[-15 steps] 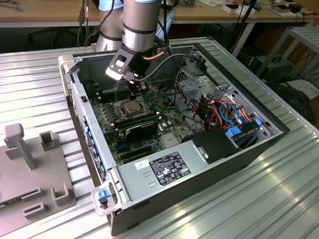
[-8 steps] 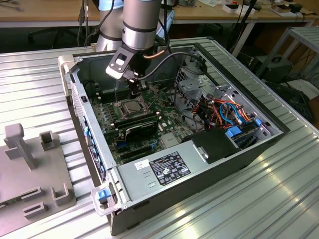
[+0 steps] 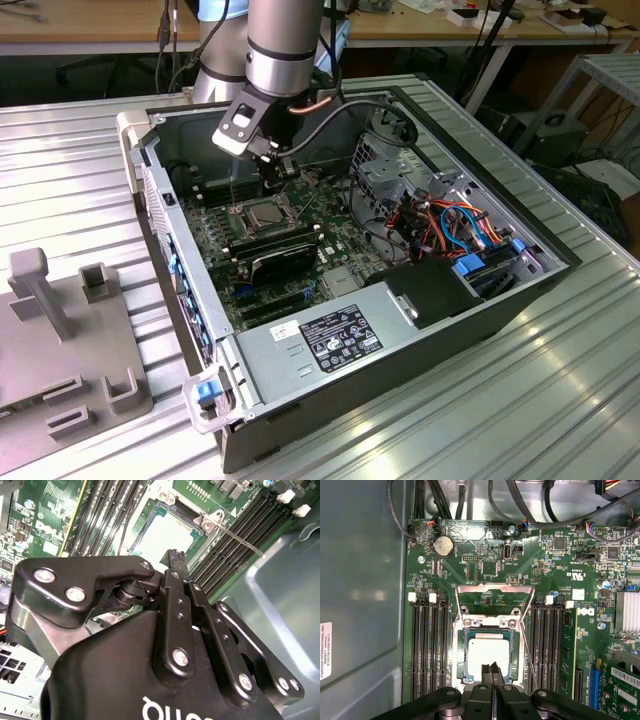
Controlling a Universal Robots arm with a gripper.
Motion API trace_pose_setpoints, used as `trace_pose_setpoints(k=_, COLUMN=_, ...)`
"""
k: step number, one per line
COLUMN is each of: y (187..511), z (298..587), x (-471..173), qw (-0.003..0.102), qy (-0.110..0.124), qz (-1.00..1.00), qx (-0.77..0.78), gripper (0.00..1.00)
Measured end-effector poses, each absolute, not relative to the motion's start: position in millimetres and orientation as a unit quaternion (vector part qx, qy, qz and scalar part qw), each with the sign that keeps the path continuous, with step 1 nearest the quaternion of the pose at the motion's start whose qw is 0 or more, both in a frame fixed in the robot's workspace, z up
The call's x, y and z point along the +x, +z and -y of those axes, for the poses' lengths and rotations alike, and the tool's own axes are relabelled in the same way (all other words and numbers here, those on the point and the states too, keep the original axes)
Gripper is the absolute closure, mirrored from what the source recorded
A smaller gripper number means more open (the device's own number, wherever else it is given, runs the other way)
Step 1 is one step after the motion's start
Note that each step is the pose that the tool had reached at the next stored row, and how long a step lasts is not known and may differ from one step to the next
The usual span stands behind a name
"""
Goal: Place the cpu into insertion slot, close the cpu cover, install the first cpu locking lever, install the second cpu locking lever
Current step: 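Close the cpu cover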
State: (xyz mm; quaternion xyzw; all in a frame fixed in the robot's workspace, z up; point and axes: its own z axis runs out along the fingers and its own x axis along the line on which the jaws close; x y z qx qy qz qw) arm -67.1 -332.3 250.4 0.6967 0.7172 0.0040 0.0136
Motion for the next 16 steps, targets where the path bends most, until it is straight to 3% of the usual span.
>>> trace_pose_setpoints(k=16, y=272.8, z=331.9, x=-59.8, qw=0.014, qy=0.004, qz=-0.717, qx=0.697, gripper=0.89)
